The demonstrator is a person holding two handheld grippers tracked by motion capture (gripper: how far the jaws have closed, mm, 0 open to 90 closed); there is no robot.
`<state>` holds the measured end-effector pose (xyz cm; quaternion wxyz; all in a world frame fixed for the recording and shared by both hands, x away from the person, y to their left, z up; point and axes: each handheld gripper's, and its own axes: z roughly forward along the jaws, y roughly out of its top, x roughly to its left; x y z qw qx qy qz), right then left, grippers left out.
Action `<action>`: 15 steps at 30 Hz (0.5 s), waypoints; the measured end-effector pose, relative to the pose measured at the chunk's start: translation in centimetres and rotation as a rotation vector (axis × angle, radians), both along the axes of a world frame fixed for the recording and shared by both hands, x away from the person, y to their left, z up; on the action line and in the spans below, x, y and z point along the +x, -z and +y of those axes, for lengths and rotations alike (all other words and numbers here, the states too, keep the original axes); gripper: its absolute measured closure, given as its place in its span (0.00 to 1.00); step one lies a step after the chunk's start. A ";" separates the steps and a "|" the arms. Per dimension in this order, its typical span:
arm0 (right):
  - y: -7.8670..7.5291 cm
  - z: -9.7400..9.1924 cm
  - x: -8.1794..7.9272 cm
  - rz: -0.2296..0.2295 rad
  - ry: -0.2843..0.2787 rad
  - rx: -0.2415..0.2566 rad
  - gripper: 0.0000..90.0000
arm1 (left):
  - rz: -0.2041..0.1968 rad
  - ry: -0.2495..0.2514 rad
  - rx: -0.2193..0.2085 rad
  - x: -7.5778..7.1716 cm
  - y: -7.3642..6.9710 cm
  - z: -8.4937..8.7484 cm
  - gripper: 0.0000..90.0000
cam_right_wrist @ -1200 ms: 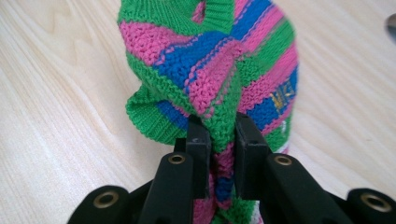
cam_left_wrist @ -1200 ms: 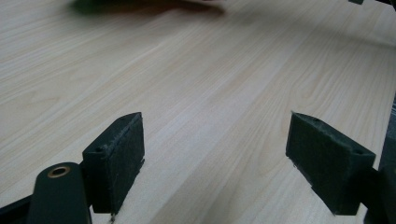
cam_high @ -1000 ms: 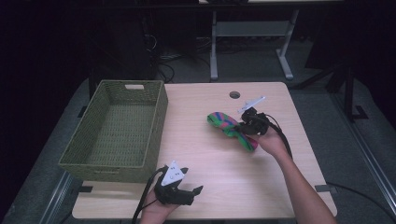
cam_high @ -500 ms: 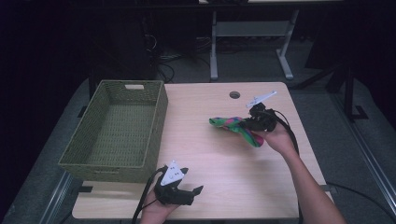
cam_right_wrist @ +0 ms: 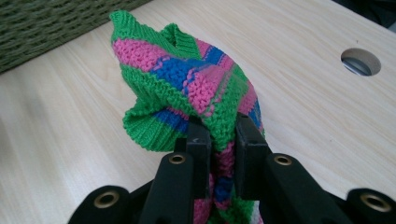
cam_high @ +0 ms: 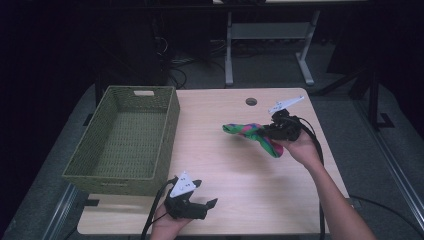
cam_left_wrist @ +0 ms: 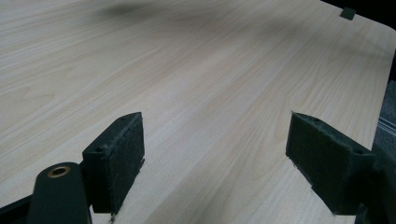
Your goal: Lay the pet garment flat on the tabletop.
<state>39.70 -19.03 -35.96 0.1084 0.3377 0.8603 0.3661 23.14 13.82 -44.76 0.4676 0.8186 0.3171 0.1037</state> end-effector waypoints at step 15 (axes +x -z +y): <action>-1.6 0.5 -2.0 -0.041 -0.059 0.010 0.87 | -0.003 -0.004 0.003 0.1 0.0 0.2 0.21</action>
